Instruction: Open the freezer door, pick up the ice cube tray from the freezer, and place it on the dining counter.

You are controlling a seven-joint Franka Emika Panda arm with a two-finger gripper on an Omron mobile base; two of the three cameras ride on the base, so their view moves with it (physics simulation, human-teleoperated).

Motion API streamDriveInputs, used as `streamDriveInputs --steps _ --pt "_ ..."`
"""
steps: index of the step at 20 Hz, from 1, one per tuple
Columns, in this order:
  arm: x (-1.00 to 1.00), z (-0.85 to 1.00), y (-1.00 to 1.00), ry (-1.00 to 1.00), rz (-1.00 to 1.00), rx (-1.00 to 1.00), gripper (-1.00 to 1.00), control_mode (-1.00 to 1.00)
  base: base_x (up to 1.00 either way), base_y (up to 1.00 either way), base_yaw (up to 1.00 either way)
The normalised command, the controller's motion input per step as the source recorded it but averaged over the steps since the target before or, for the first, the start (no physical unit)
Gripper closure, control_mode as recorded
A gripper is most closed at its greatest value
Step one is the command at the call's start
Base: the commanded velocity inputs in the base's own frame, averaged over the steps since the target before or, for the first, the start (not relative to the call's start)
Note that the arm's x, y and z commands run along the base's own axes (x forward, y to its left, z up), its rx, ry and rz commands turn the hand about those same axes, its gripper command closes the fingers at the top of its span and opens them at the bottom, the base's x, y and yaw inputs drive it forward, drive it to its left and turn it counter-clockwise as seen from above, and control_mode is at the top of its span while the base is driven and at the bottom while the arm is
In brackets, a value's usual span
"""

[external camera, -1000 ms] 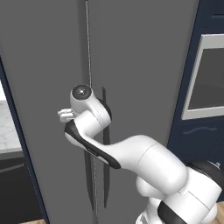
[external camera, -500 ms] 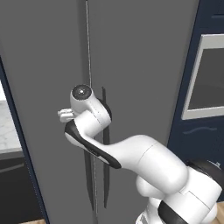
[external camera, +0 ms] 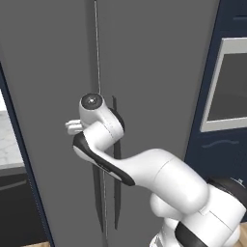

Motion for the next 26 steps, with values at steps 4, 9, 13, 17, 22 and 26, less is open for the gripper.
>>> streamDriveInputs --steps 4,9,13,17,22,26 --pt "-0.03 0.00 0.00 0.00 0.00 0.00 1.00 -1.00 0.00 0.00 0.00" --pt "-0.43 0.00 0.07 0.00 0.00 0.00 1.00 -1.00 0.00 0.00 0.00" --pt "-0.64 0.00 0.17 0.00 0.00 0.00 1.00 -1.00 0.00 0.00 0.00" --pt "-0.67 0.00 0.24 0.00 0.00 0.00 1.00 -1.00 0.00 0.00 0.00" --pt "-0.59 0.00 0.33 0.00 -0.01 0.00 1.00 -1.00 0.00 0.00 0.00" --pt "-0.49 0.00 0.41 0.00 -0.02 0.00 1.00 -1.00 0.00 0.00 0.00"
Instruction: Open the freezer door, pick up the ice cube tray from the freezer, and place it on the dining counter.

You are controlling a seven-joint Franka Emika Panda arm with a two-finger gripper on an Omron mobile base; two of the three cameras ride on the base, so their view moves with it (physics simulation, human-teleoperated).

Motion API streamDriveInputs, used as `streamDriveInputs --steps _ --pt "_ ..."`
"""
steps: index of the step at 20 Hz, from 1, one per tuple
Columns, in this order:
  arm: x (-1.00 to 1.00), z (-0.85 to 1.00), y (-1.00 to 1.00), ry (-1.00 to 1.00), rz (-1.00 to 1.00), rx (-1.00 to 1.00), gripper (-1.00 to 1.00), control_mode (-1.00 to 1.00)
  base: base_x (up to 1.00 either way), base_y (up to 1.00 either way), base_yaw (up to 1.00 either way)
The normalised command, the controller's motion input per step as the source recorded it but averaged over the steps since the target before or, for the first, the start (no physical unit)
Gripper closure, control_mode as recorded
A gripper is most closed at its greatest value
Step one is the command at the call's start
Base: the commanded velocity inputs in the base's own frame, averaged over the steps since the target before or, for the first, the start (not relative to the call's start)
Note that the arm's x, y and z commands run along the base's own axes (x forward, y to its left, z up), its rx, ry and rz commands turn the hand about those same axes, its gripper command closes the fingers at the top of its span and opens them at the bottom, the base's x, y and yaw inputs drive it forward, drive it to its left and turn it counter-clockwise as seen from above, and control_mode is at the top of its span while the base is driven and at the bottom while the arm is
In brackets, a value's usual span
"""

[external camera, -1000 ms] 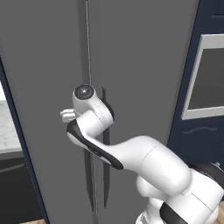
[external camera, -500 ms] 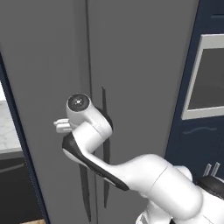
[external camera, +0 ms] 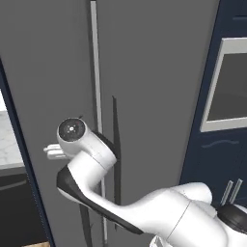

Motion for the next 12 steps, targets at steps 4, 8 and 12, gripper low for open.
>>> streamDriveInputs --steps 4,8,12 --pt "-0.41 0.00 0.45 0.00 -0.02 0.00 1.00 -1.00 0.00 0.00 0.00" --pt "-0.31 0.00 0.49 0.00 -0.02 0.00 1.00 -1.00 0.00 0.00 0.00" --pt "-0.21 0.00 0.50 0.00 -0.02 0.00 1.00 -1.00 0.00 0.00 0.00"
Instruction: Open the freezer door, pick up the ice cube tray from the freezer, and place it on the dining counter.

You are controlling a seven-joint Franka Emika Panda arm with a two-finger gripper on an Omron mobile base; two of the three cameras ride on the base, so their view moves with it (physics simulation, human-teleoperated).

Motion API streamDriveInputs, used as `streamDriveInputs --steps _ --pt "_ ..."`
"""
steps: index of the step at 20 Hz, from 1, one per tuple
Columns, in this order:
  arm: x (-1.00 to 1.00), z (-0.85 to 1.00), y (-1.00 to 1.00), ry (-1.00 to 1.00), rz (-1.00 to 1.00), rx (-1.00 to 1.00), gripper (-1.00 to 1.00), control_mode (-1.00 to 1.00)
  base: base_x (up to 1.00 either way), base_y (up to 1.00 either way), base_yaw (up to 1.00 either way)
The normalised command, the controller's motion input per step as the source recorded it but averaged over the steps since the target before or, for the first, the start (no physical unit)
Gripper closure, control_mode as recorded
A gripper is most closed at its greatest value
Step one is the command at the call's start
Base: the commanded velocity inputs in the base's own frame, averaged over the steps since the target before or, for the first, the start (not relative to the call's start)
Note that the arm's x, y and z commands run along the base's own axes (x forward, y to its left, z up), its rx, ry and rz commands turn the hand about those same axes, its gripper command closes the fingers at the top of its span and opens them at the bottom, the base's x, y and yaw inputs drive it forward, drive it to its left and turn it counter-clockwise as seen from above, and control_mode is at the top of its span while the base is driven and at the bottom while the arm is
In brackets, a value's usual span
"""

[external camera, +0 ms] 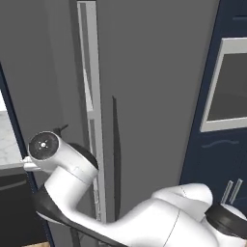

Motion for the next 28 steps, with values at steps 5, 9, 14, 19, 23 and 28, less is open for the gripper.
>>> streamDriveInputs --steps 5,9,14,19,23,28 --pt "-0.15 0.00 0.49 0.00 -0.01 0.00 1.00 -1.00 0.00 0.00 0.00" --pt "-0.10 0.00 0.40 0.00 0.00 0.00 1.00 -1.00 0.00 0.00 0.00" --pt "-0.04 0.00 0.29 0.00 0.00 0.00 1.00 -1.00 0.00 0.00 0.00" --pt "0.00 0.00 0.22 0.00 0.00 0.00 -1.00 -1.00 0.00 0.00 0.00" --pt "-0.01 0.00 0.00 0.00 0.00 0.00 -1.00 -1.00 0.00 0.00 0.00" --pt "-0.12 0.20 -0.27 -0.02 0.00 0.00 -1.00 -1.00 0.00 0.00 0.00"
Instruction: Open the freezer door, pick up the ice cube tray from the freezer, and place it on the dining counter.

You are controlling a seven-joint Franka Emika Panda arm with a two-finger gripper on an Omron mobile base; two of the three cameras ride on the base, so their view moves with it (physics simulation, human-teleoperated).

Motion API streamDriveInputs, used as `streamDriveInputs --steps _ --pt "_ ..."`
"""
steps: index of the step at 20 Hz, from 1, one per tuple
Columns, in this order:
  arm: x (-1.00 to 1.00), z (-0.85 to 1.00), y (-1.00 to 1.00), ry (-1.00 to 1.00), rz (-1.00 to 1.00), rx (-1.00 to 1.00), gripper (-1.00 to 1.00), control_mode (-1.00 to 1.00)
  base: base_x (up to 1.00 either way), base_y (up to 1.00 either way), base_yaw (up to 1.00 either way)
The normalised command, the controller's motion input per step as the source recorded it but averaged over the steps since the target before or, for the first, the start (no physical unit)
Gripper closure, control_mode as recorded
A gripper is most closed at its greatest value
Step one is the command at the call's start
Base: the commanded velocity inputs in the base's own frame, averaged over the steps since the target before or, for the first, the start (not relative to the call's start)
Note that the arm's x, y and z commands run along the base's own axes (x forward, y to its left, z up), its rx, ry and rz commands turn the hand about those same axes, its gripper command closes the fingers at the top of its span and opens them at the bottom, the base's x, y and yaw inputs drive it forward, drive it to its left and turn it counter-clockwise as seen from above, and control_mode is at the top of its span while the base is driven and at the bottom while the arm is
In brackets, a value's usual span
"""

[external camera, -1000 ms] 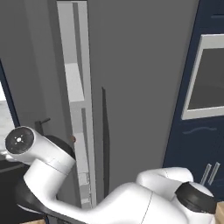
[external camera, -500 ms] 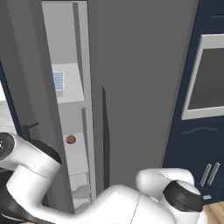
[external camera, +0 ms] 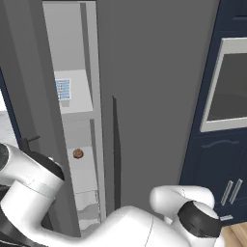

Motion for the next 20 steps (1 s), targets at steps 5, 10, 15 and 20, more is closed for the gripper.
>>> streamDriveInputs --steps 5,10,15,20 --pt "-0.55 0.36 -0.34 -0.04 0.00 0.00 -1.00 -1.00 0.00 0.00 0.00" --pt "-0.71 0.32 -0.54 -0.08 0.01 0.00 -1.00 -1.00 0.00 0.00 0.00" --pt "-0.16 0.32 -0.94 -0.05 0.06 0.02 -1.00 -1.00 0.00 0.00 0.00" --pt "-0.12 0.28 -1.00 -0.05 0.14 0.06 -1.00 -1.00 0.00 0.00 0.00"
